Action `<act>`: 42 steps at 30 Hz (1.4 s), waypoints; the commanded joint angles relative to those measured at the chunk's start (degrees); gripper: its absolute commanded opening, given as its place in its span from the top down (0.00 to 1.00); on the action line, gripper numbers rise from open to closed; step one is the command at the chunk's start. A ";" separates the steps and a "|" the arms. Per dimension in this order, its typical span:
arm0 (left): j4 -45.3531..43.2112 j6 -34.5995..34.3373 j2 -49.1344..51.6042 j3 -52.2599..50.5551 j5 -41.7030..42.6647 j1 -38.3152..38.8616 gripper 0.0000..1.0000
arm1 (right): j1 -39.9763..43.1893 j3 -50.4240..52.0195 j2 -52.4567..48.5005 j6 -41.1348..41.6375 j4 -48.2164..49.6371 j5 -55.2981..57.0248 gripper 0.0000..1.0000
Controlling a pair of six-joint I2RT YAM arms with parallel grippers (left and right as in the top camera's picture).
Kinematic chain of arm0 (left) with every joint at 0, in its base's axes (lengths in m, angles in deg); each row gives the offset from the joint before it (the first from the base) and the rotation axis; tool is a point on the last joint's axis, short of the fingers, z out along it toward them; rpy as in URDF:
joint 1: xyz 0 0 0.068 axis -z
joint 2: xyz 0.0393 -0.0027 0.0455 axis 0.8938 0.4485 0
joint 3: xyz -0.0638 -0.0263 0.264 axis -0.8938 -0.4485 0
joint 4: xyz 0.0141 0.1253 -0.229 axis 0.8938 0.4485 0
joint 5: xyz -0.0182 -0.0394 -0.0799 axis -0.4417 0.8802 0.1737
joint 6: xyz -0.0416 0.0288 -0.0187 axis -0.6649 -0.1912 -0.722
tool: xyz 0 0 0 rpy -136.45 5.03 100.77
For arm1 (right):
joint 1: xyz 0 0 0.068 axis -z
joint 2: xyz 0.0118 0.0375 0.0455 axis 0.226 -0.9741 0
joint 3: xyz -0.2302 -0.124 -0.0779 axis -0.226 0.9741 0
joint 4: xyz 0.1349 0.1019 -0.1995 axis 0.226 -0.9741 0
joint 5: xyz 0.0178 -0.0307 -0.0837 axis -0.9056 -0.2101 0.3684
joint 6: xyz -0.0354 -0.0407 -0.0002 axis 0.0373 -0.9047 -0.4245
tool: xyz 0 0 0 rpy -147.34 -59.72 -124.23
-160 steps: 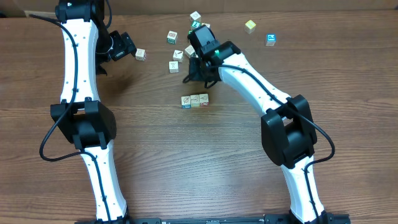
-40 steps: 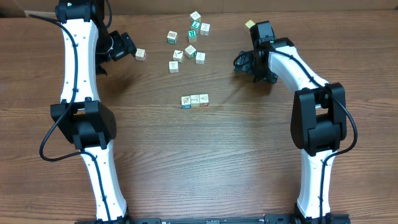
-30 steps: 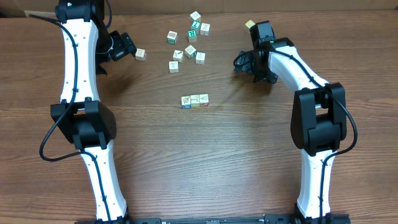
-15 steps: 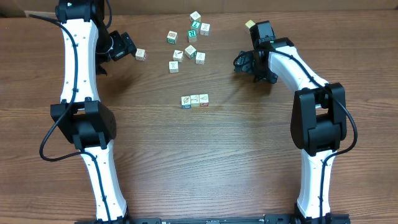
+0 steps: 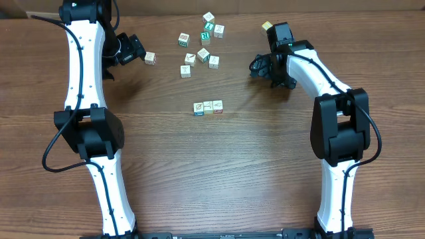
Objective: Form a horizontal line
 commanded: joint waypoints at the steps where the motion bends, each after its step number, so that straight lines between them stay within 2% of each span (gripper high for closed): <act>1: -0.04 0.44 -0.68 1.14 0.42 -0.04 0.00 | 0.11 0.24 -0.11 -0.17 0.04 0.57 0.00; 16: -0.02 0.44 -0.68 1.14 0.42 -0.04 0.01 | 0.11 0.24 -0.11 -0.15 3.26 0.26 0.00; 19: -0.04 0.44 -0.68 1.14 0.42 -0.04 0.00 | 0.11 0.24 -0.11 -0.20 4.00 -3.89 0.00; 22: -0.04 0.44 -0.68 1.14 0.42 -0.04 0.00 | 0.13 -0.28 -0.09 -0.20 9.53 -14.82 0.02; 23: -0.02 0.46 -0.68 1.14 0.42 -0.04 0.00 | 0.13 -0.28 -0.09 -0.20 11.74 -17.73 0.18; 25: -0.02 0.44 -0.68 1.11 0.42 -0.04 0.00 | -0.17 -0.28 -0.09 -0.17 15.61 -20.22 0.67; 26: -0.04 0.46 -0.68 1.14 0.42 -0.04 0.00 | -0.70 -0.28 -0.09 -0.20 17.75 -20.17 0.79; 27: -0.02 0.44 -0.68 1.11 0.42 -0.04 0.00 | -1.33 -0.28 -0.09 -0.22 19.26 -19.96 0.75; 28: -0.04 0.46 -0.68 1.14 0.42 -0.04 0.00 | -2.16 -0.28 -0.09 -0.20 20.90 -19.23 0.59; 31: -0.04 0.44 -0.68 1.14 0.42 -0.04 0.00 | -5.01 -0.26 -0.09 -0.24 22.84 -13.86 0.47; 34: -0.04 0.44 -0.68 1.14 0.42 -0.04 0.00 | -8.46 -0.22 -0.09 -2.89 23.32 -5.25 0.45; 37: -0.04 0.46 -0.68 1.14 0.42 -0.04 0.00 | -11.65 -0.11 -0.11 -6.40 24.48 2.01 0.38; 39: -0.04 0.46 -0.68 1.11 0.42 -0.04 0.00 | -13.11 -0.11 -0.11 -6.67 25.22 5.86 0.32; 42: -0.02 0.44 -0.68 1.14 0.42 -0.04 0.00 | -13.84 -0.11 -0.11 -6.62 26.49 7.63 0.31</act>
